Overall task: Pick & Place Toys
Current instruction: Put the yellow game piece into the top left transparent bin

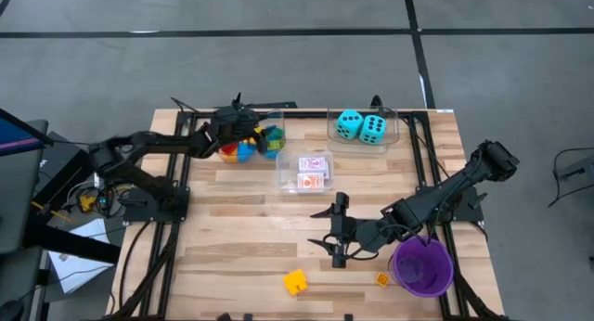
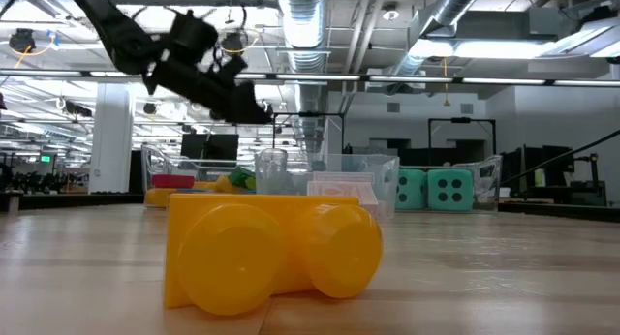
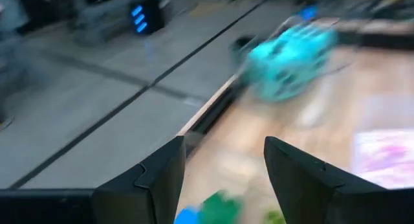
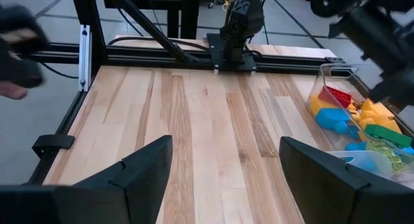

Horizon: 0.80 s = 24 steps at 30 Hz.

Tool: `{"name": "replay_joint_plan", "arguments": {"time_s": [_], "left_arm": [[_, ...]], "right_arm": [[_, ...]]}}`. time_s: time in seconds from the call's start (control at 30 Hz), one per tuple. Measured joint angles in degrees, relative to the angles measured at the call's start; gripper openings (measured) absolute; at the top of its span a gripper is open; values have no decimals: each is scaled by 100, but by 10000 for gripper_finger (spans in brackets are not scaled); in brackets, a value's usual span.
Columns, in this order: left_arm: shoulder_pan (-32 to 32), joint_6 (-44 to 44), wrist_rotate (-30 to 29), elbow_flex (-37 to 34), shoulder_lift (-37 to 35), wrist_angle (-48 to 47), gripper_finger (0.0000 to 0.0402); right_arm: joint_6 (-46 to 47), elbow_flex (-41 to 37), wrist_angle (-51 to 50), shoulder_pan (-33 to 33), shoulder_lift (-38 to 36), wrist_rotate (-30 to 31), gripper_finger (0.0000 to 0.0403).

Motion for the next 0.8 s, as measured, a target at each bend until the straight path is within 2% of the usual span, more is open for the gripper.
{"name": "replay_joint_plan", "arguments": {"time_s": [0.13, 0.2, 0.3, 0.37, 0.47, 0.57, 0.7, 0.8], "left_arm": [[-451, 195, 698, 0, -603, -97, 205], [-792, 462, 1289, 0, -940, -204, 206], [-1498, 1058, 2147, 0, -1366, -453, 214], [-2041, 1405, 2281, 0, -1589, -525, 225], [-2846, 1824, 2201, 0, -1834, -492, 252], [-3551, 2077, 1854, 0, -1996, -496, 291], [-4293, 2362, 816, 0, -2131, -504, 348], [-4611, 2478, 4, 0, -2186, -509, 384]], "right_arm": [[0, 0, -13, 0, 0, -17, 277], [0, 0, -42, 0, 0, -17, 277], [0, 0, -42, 11, 0, -17, 277], [0, 0, -44, 35, 0, -17, 277], [0, 0, -57, 84, 0, -22, 277], [1, 0, -127, 180, 0, -35, 277], [7, 0, -293, 320, 0, -358, 277], [7, 0, -308, 441, 0, -485, 277]]}}
